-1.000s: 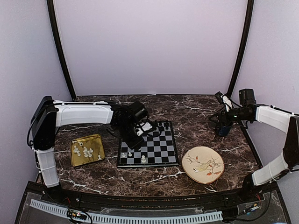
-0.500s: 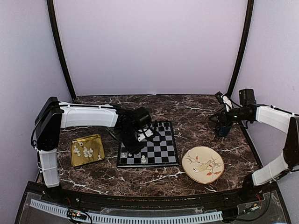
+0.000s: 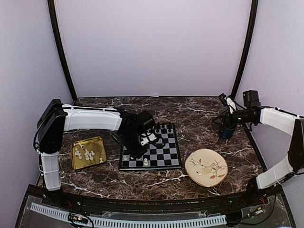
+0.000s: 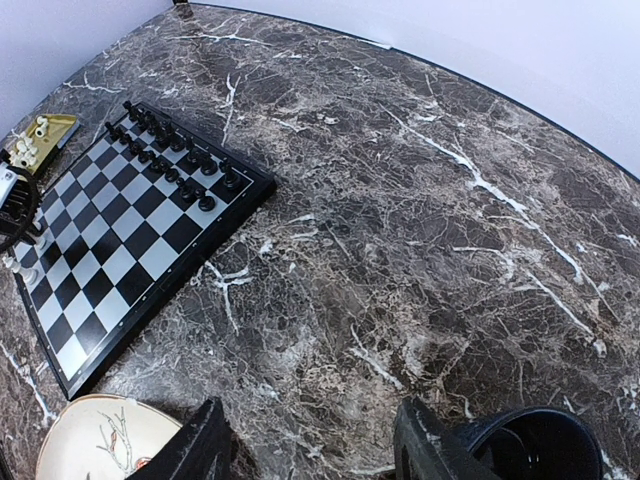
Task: Set up the chess pieces on the board
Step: Place the pawn on c2.
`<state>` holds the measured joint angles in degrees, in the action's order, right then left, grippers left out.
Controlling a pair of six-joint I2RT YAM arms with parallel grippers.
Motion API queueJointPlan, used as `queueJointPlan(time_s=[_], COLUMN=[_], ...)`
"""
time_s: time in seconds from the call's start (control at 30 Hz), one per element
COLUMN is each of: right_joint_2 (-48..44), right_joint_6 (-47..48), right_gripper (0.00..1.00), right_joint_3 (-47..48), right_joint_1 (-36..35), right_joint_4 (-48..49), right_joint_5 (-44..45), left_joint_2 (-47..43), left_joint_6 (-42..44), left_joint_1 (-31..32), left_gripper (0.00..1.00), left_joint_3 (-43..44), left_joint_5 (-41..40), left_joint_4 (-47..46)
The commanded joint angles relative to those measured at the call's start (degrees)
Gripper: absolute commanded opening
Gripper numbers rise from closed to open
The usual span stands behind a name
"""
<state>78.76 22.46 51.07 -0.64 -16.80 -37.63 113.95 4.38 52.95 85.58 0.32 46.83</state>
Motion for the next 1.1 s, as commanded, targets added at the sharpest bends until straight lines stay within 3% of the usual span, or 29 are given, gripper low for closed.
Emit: queueJointPlan(time_s=[0.0, 0.8, 1.07], right_joint_2=[-1.1, -1.1, -1.2], right_joint_6=[0.6, 0.7, 0.5], right_gripper=[0.56, 0.56, 0.57], right_joint_3=[-0.5, -0.5, -0.6], right_joint_1=[0.2, 0.2, 0.2], right_joint_4=[0.4, 0.3, 0.4], right_joint_5=[0.0, 0.0, 0.1], left_joint_2=[1.0, 1.4, -4.6], left_joint_6=[0.1, -0.6, -1.5], left_joint_1=[0.4, 0.4, -0.4], left_gripper=[0.08, 0.22, 0.27], left_joint_3=[1.2, 1.5, 1.5], left_joint_5=[-1.2, -2.0, -2.7], left_joint_4=[1.8, 1.2, -0.4])
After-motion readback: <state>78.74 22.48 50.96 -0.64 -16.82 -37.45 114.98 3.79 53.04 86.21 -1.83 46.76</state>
